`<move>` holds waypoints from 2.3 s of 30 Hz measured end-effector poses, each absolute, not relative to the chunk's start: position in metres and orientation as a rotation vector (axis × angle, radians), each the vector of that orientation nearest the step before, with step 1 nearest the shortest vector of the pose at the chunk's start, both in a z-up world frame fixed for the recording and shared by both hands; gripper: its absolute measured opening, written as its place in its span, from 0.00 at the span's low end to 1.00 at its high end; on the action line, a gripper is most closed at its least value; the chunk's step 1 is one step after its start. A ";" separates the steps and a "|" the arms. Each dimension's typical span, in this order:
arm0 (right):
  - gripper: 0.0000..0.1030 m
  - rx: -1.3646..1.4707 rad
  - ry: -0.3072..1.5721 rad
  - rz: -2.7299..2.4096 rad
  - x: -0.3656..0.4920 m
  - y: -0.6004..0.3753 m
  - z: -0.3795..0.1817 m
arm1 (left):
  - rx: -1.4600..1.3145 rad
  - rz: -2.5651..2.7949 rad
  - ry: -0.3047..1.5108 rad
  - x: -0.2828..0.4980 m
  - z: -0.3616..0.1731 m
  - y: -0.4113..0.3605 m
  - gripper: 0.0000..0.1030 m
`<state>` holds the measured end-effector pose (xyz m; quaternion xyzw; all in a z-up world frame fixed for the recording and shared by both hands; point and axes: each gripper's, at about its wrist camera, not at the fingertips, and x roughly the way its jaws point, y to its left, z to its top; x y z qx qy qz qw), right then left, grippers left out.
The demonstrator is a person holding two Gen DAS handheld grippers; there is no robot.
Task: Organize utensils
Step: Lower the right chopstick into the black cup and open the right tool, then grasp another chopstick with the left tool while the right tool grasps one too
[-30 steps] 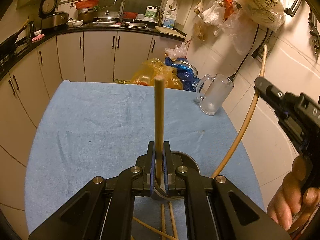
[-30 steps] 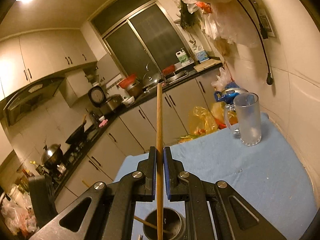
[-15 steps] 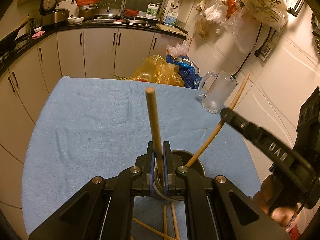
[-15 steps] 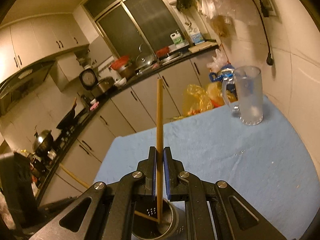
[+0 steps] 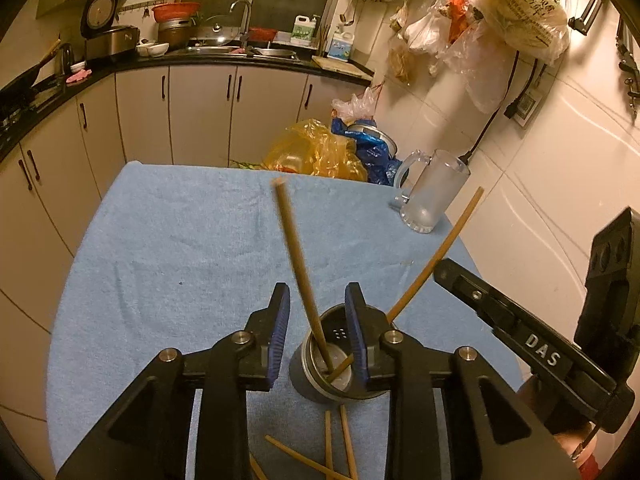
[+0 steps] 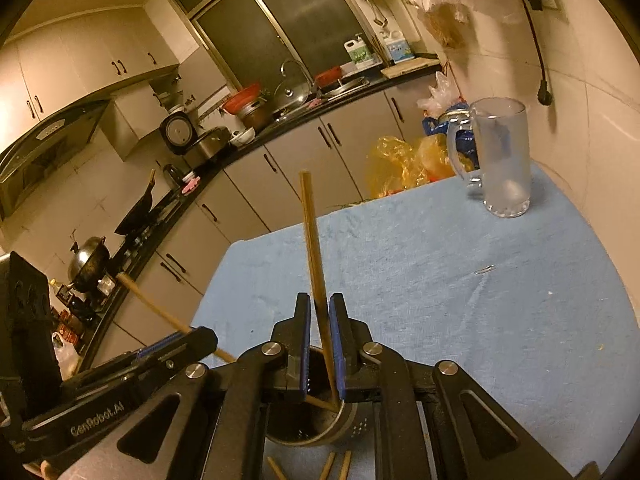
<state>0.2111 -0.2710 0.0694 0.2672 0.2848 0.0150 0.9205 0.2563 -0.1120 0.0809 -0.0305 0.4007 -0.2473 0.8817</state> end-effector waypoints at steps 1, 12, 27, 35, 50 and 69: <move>0.11 0.550 0.580 0.030 0.208 -0.272 0.071 | -0.067 -0.511 0.831 0.255 0.083 -0.110 0.28; 0.13 0.505 0.571 0.049 0.154 -0.262 0.075 | -0.083 -0.485 0.767 0.207 0.103 -0.076 0.36; 0.14 0.354 0.694 0.174 0.074 -0.214 0.010 | -0.121 -0.376 0.940 0.135 -0.003 0.003 0.41; 0.14 0.324 0.790 0.221 0.067 -0.198 -0.017 | -0.162 -0.372 1.038 0.118 -0.043 0.029 0.41; 0.22 0.047 0.947 0.299 0.128 -0.155 -0.034 | -0.128 -0.412 1.035 0.113 -0.049 0.023 0.41; 0.08 0.193 1.011 0.368 0.131 -0.165 -0.043 | -0.188 -0.419 1.115 0.132 -0.056 0.023 0.41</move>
